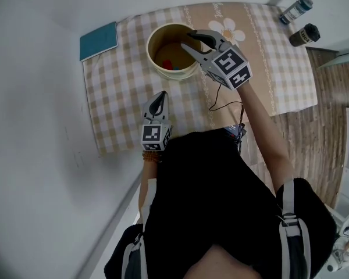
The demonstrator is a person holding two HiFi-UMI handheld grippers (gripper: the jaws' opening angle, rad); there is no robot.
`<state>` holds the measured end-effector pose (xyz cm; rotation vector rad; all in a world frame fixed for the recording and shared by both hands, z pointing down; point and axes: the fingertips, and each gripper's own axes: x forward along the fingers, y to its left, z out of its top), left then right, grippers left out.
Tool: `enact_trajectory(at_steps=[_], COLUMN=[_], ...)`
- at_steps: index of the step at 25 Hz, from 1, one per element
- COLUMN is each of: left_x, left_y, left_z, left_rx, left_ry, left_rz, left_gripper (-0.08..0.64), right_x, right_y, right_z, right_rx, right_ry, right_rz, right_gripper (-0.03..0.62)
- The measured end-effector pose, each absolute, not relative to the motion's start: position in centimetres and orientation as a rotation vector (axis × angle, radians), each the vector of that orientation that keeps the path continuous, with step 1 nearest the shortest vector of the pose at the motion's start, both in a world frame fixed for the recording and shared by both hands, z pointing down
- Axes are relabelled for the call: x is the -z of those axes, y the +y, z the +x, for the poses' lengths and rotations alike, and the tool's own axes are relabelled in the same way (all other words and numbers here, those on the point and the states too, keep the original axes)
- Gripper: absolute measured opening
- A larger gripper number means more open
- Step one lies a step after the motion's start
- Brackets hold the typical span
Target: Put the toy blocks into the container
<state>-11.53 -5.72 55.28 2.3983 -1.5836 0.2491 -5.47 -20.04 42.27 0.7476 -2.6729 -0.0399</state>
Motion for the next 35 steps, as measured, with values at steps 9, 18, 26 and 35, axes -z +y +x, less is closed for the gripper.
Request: enact_trajectory(at_steps=[9, 18, 26, 35], left_x=[-55.1, -50.5, -49.0, -50.5], left_y=[-6.2, -8.0, -8.4, -8.6], left_z=[-11.6, -12.0, -11.2, -12.3], left_rx=[-0.256, -0.185, -0.155, -0.168], left_ry=[-1.580, -1.647, -1.643, -1.658], left_rz=[2.405, 2.480, 2.538, 2.492], left_gripper=[-0.009, -0.009, -0.009, -0.009], right_x=[-40.2, -41.3, -46.3, -48.6], right_y=[-19.9, -16.7, -13.5, -11.9], right_z=[-4.1, -1.3, 0.3, 0.2], right_rx=[0.034, 0.111, -0.006, 0.032], right_ry=[-2.751, -2.842, -2.772, -2.709], right_rz=[0.805, 0.908, 0.911, 0.828], right_gripper=[0.129, 0.006, 0.005, 0.006])
